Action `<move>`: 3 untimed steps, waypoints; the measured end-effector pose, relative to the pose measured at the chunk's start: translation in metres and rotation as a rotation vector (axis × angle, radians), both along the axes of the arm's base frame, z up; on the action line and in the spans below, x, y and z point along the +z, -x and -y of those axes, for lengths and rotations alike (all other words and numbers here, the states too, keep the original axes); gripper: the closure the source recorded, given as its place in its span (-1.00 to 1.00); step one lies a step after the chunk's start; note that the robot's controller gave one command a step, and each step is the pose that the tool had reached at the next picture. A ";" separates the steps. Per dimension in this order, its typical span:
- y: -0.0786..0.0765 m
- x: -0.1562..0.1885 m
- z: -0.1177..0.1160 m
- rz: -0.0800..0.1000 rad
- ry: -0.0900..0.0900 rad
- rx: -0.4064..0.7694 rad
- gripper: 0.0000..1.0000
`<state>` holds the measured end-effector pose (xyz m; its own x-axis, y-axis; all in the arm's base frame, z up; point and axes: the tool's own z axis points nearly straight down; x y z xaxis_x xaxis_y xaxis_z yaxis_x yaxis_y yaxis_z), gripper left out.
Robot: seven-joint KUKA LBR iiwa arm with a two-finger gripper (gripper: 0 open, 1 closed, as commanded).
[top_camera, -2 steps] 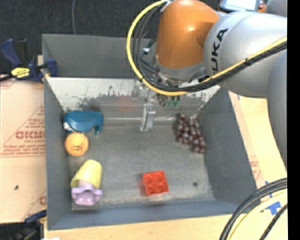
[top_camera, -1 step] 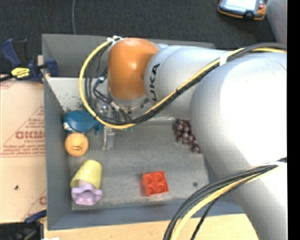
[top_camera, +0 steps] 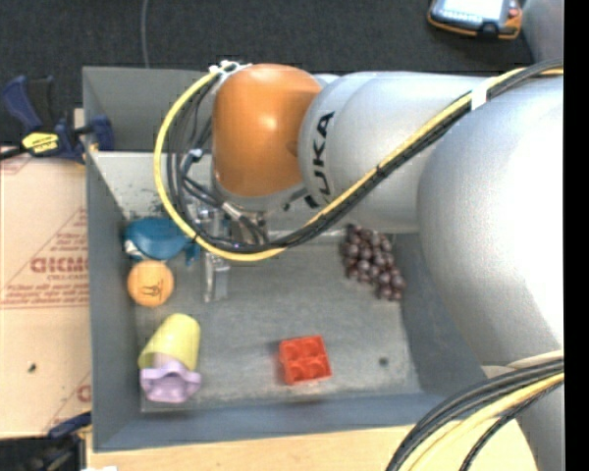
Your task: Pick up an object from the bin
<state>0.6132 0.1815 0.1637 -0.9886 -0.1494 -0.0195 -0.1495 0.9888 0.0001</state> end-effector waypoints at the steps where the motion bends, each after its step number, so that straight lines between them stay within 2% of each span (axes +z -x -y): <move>1: -0.031 -0.060 -0.052 0.008 0.001 -0.142 -1.00; 2: 0.001 -0.092 -0.057 0.005 0.002 0.257 -1.00; 3: -0.011 -0.093 -0.060 0.011 -0.010 -0.376 1.00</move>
Offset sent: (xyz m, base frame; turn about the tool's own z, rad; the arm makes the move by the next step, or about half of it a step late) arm -0.0024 0.0568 -0.0937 -0.2581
